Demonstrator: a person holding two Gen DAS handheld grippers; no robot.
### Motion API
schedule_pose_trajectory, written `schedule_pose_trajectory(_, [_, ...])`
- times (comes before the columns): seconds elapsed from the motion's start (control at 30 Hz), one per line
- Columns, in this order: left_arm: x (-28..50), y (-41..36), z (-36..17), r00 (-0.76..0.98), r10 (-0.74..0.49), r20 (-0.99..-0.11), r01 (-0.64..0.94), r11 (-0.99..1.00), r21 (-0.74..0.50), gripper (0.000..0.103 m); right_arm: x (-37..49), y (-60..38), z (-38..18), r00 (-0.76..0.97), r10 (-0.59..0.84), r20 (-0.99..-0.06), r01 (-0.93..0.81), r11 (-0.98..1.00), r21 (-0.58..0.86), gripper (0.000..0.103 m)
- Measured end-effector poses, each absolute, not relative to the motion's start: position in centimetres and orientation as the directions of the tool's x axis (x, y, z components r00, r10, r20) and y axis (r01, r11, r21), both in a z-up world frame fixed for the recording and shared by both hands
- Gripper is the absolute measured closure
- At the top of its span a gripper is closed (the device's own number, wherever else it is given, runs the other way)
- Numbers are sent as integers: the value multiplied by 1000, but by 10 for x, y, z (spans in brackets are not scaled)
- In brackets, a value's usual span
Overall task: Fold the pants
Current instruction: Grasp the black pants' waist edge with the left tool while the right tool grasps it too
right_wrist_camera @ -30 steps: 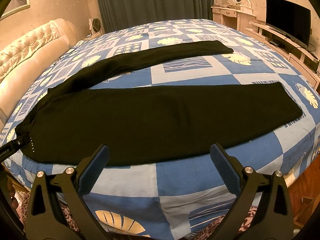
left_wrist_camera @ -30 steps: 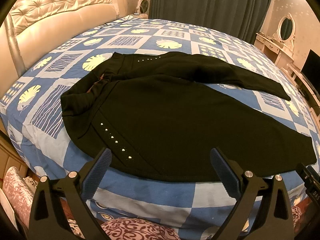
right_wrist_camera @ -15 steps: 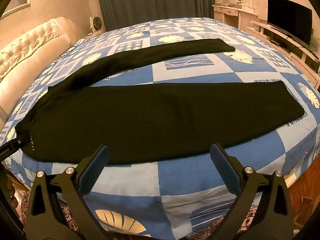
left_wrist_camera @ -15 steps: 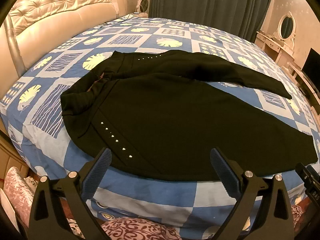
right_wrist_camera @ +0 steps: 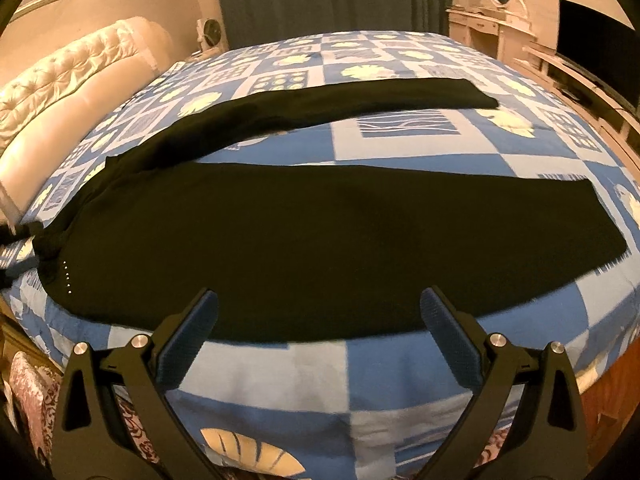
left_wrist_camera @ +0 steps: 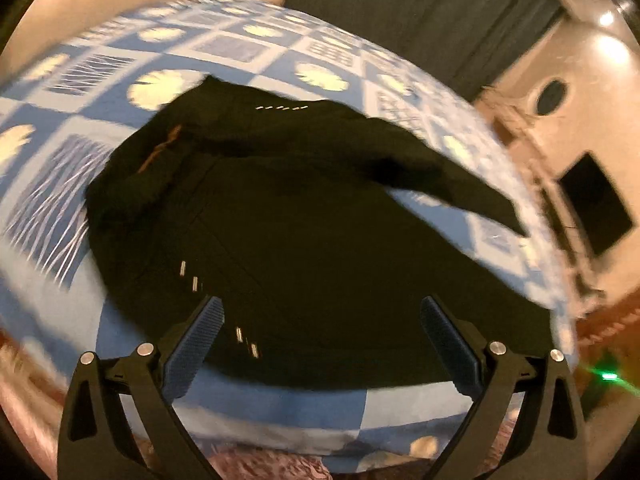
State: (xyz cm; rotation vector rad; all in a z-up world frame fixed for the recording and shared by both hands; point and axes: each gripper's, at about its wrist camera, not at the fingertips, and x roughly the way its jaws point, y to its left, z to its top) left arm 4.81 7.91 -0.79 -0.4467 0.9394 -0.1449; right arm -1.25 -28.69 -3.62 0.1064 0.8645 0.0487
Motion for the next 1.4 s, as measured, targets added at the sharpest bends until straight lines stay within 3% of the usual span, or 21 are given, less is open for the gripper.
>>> schedule_pose_trajectory(0.23, [165,173,5,577,-349,-738,25,911,-411,5,16,-259,-33,632,162,-758,-73,986,149,2])
schedule_pose_trajectory(0.37, [240,215,-33,507,-324,-798,-15,923,-385,5,41,-243,-31,614,210,-761,-139,978,158,2])
schedule_pose_trajectory(0.47, [280,243,-67,466,-369,-804,-65,892,-447,5,56,-239,-28,610,235,-756,-161,972,172,2])
schedule_pose_trajectory(0.67, [315,265,-88,462,-509,-726,-38,807,-589,5,80,-235,-31,599,256,-759,-168,967,193,2])
schedule_pose_trajectory(0.87, [331,250,-85,427,-592,-684,61,773,-631,5,103,-227,-46,548,316,-774,-210,948,238,2])
schedule_pose_trajectory(1.03, [342,240,-93,412,-623,-665,70,749,-659,6,129,-223,-49,461,448,-766,-310,890,333,2])
schedule_pose_trajectory(1.1, [344,239,-93,400,-596,-696,93,782,-616,17,149,-222,-44,439,462,-771,-349,878,328,2])
schedule_pose_trajectory(1.13, [344,239,-93,395,-573,-718,90,802,-590,31,162,-223,-39,435,472,-767,-373,870,324,2])
schedule_pose_trajectory(1.17, [346,242,-94,390,-555,-735,83,816,-572,37,183,-223,-32,428,482,-764,-404,859,316,2])
schedule_pose_trajectory(1.2, [345,247,-95,387,-544,-744,66,821,-567,54,197,-222,-27,429,485,-762,-425,853,303,2])
schedule_pose_trajectory(1.23, [346,252,-98,376,-540,-753,41,821,-569,80,216,-220,-21,433,483,-761,-447,848,284,2])
schedule_pose_trajectory(1.27, [346,258,-102,367,-540,-757,7,816,-578,89,235,-218,-18,434,481,-762,-467,843,267,2])
schedule_pose_trajectory(1.4, [345,269,-108,376,-575,-727,-41,774,-632,91,332,-196,-9,393,478,-786,-548,808,217,2])
